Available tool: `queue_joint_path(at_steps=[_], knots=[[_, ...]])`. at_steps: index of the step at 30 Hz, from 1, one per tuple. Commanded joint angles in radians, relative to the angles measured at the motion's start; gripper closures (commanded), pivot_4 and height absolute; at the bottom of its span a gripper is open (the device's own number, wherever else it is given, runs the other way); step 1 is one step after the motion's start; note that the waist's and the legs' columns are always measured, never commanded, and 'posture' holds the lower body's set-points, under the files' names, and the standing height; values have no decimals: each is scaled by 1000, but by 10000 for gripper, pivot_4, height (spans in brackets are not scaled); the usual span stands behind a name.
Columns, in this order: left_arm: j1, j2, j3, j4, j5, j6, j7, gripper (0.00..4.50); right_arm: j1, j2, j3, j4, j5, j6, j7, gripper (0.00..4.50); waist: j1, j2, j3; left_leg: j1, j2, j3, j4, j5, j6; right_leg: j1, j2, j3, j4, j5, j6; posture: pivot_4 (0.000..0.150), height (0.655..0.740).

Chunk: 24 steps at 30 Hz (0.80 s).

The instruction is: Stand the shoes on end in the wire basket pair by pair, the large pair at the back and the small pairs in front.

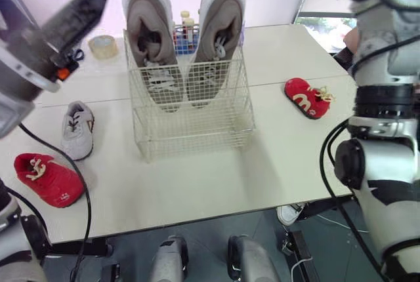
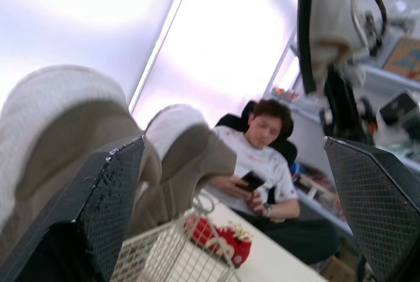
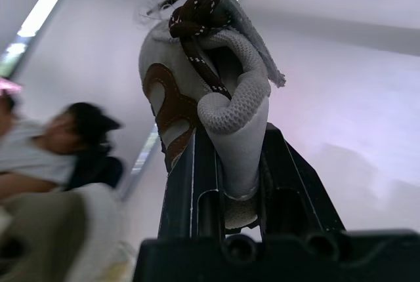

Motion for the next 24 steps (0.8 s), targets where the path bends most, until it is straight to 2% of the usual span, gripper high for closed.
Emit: queue_joint_path(at_steps=[1,10,18,24], knots=[[-54,29,-7,29,-28,-6,-37,0,6,12,30,-87,30,2,86,42377,6,0,0,0,0,0,0,0,-1,0,0,0,0,0,0,1500,7400],[-46,27,-37,-28,-84,4,-45,0,57,59,73,-128,30,20,149,42377,2,-1,0,-2,-1,1,2,0,-2,1,-2,0,-2,0,-1,1500,7400],[2,70,-32,-56,-89,33,-103,0,52,75,57,-101,24,35,129,42377,0,-1,0,0,-1,1,-1,1,-2,0,-2,0,-1,0,-1,1500,7400],[-5,56,-36,-51,-66,1,-101,0,59,84,57,-122,27,44,131,42377,4,-1,0,0,-1,1,-2,2,-4,-1,-2,0,-1,0,-1,1500,7400]])
